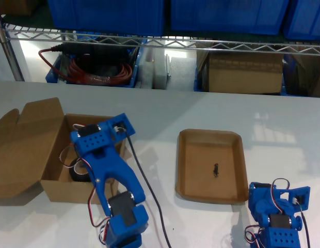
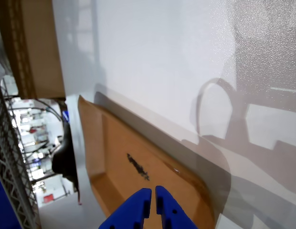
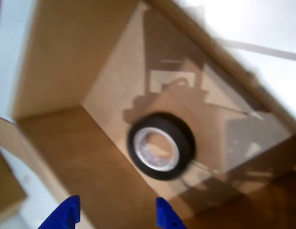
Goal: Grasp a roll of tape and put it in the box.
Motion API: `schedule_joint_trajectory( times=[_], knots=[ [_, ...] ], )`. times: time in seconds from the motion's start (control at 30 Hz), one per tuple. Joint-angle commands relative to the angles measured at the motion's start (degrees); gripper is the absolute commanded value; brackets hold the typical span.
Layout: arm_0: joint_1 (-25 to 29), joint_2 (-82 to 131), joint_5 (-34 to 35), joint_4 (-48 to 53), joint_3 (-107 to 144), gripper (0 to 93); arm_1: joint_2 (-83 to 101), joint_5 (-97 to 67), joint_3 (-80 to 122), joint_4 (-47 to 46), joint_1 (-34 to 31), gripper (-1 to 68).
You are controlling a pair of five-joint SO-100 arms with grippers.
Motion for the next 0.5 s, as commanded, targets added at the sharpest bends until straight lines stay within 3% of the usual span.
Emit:
schedule_joint_trajectory(
  times=[0.0, 0.1, 0.17, 0.3, 0.47],
  knots=[
    [4.75, 7.38, 0.0, -0.7, 0.88, 19.7, 0.35, 0.18, 0.79, -0.26, -0.18, 0.3],
    [12.39, 15.73, 0.44, -1.85, 6.24, 6.9, 0.35, 0.18, 0.79, -0.26, -0.18, 0.3],
    [17.93, 24.43, -1.32, -8.44, 17.93, 0.0, 0.35, 0.18, 0.79, -0.26, -0.18, 0.3],
    [26.1, 42.01, -4.57, -22.15, 45.18, 0.0, 0.35, 0.18, 0.79, -0.26, -0.18, 0.3],
    [28.13, 65.21, -6.59, -22.59, 68.64, 0.0, 0.35, 0.18, 0.79, -0.26, -0.18, 0.3]
  ],
)
